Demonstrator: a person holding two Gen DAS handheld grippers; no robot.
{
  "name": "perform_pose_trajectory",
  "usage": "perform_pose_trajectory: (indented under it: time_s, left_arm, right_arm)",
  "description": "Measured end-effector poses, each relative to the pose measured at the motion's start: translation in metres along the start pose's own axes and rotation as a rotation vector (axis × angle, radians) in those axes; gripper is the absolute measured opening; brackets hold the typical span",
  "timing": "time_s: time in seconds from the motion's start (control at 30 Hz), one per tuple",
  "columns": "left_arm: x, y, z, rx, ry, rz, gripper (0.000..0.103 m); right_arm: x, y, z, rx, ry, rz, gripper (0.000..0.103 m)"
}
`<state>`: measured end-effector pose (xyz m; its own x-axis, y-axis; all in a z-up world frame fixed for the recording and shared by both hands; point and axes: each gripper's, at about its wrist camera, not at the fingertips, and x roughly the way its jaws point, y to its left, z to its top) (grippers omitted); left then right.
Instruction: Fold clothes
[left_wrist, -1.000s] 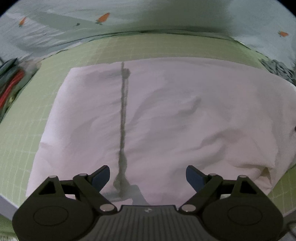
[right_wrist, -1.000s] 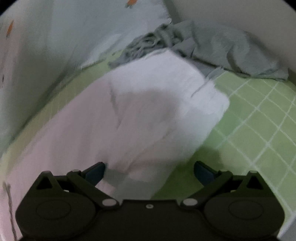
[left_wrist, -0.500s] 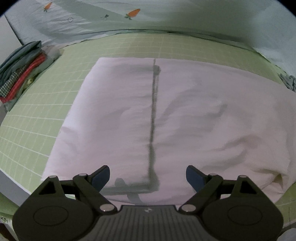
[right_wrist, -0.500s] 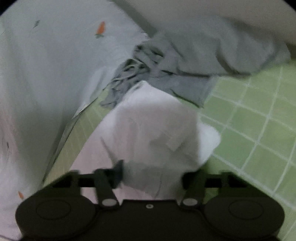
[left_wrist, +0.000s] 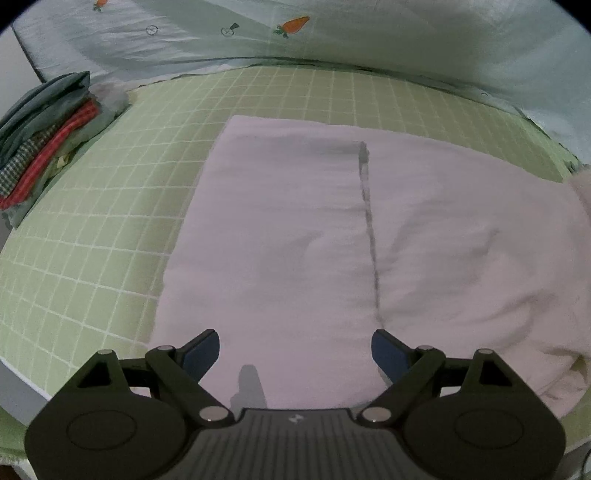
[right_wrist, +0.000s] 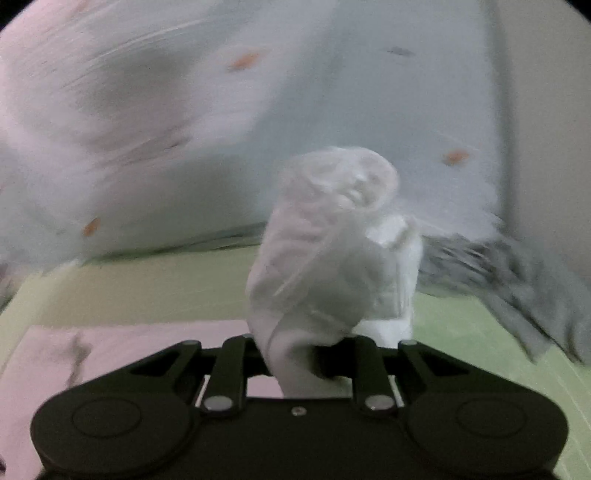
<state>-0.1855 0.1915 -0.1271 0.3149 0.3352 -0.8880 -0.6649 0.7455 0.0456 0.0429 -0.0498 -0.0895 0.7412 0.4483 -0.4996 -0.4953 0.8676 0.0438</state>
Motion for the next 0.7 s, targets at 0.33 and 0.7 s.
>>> perform_pose_trajectory:
  time_s: [0.33,0.7]
  left_arm:
    - [0.009,0.049,0.004,0.049,-0.003,-0.008,0.09]
    - [0.036,0.077,0.032,0.108,0.005,-0.061,0.09]
  right_arm:
    - [0.036,0.176,-0.107,-0.515,0.268,0.05,0.058]
    - [0.019,0.17,-0.08,-0.25,0.315,0.136,0.097]
